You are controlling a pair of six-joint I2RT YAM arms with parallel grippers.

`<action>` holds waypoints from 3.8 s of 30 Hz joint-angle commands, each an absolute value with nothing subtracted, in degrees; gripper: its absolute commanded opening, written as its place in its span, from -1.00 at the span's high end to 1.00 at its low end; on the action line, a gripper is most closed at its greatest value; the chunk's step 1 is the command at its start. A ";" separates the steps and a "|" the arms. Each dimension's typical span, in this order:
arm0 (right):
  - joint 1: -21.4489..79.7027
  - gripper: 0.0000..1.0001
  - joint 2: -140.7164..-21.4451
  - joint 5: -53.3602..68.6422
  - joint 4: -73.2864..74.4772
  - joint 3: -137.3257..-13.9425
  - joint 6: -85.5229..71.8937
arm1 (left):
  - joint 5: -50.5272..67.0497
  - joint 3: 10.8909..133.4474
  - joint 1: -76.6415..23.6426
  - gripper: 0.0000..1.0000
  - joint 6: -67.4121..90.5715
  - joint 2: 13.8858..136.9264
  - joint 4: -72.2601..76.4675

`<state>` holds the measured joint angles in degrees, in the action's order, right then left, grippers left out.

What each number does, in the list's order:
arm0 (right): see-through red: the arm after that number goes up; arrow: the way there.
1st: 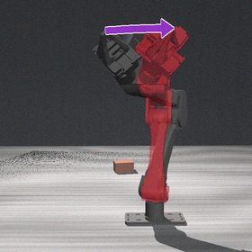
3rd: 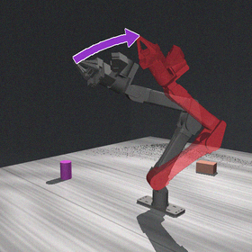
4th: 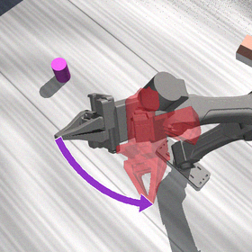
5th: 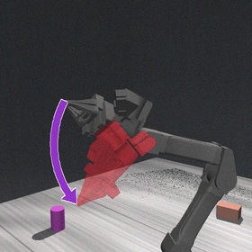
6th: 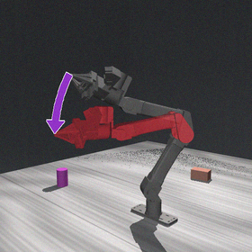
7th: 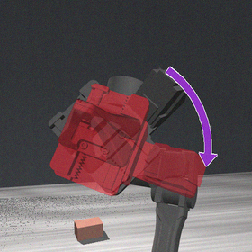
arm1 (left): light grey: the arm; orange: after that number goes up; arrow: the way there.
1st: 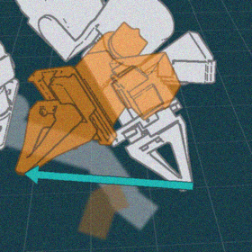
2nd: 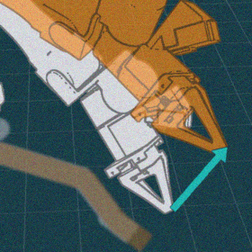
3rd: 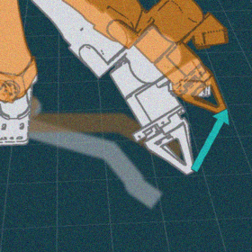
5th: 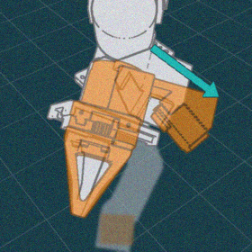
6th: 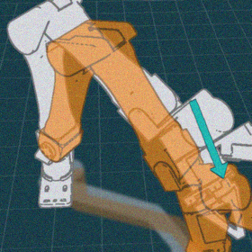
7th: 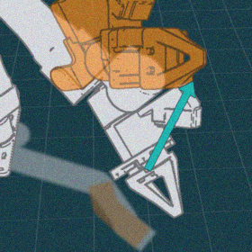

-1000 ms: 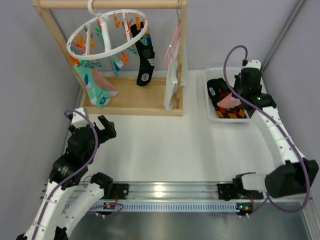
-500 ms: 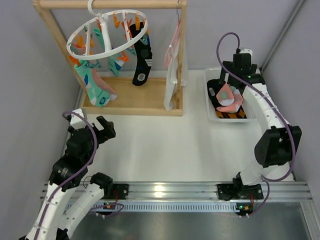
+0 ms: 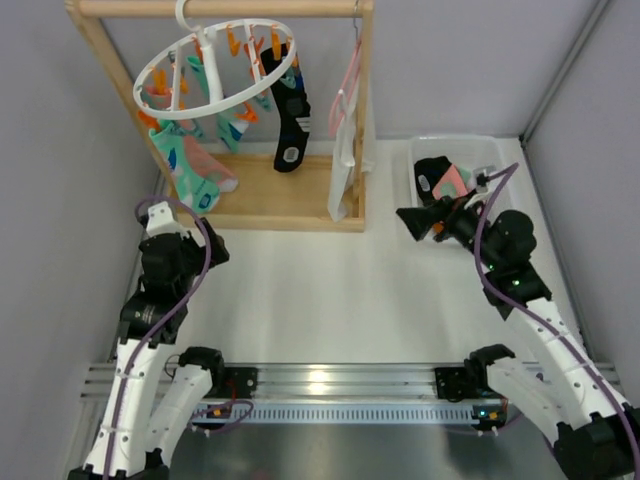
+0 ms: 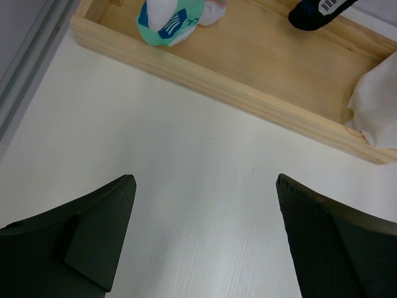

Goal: Remove the socks clipped to the hanger

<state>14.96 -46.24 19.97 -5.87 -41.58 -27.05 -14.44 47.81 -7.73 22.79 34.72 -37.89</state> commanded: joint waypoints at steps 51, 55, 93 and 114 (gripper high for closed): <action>22.15 -0.99 -31.20 31.64 -3.25 -31.11 -21.36 | -12.63 40.52 0.47 1.00 11.68 70.50 31.73; 22.15 -0.99 -30.94 30.33 -3.08 -31.20 -21.79 | -26.35 38.67 -10.70 1.00 12.66 67.59 31.64; 50.34 -0.82 -72.05 5.29 19.68 -89.98 -11.17 | -55.11 44.74 -58.80 1.00 -5.18 74.88 31.29; 56.95 -0.51 -112.23 -9.40 26.81 -138.95 5.17 | -51.33 41.66 -59.15 1.00 -10.36 72.68 31.38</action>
